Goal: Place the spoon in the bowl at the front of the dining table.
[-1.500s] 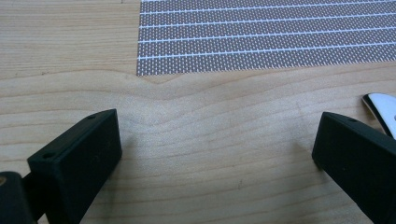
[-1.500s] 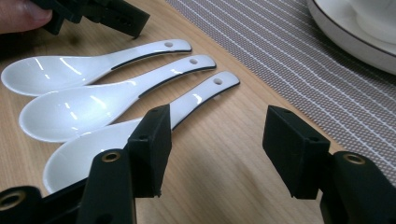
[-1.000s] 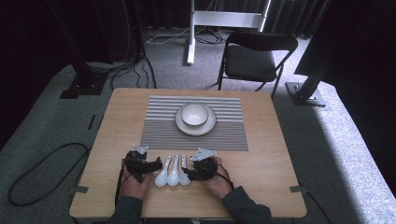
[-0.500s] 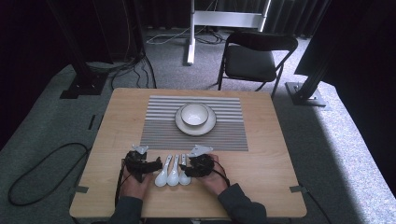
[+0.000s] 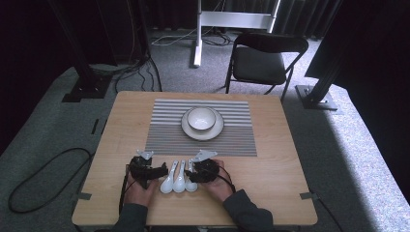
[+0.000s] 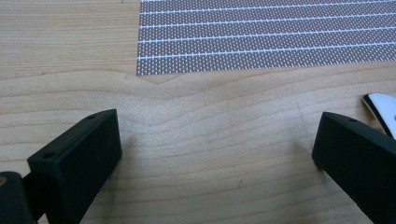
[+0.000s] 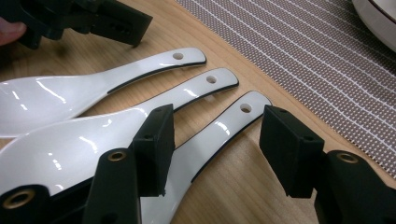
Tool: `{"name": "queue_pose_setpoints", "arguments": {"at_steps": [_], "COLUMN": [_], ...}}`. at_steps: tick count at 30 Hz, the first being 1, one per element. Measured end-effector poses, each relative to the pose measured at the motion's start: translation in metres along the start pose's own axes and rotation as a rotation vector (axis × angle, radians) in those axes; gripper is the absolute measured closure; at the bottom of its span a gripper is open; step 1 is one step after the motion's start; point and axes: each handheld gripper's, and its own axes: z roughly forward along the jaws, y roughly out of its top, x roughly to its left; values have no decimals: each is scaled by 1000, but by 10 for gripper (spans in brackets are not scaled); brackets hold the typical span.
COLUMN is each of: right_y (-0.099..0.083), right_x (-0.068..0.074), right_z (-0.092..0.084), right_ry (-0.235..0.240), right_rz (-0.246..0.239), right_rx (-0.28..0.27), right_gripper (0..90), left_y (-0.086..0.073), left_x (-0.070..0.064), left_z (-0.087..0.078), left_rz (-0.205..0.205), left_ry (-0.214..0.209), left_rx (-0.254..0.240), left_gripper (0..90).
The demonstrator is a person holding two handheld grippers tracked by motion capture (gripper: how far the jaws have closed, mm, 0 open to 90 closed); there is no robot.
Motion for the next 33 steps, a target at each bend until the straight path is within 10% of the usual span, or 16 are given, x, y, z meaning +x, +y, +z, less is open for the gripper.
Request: {"name": "queue_pose_setpoints", "arguments": {"at_steps": [33], "right_y": [-3], "right_x": [-6], "right_z": [-5], "right_ry": [-17], "right_rz": [15], "right_rx": [26], "right_gripper": [459], "left_y": [0], "left_x": [0], "left_z": [0], "left_rz": [0], "left_ry": [0], "left_rx": [0], "left_gripper": [17]}}
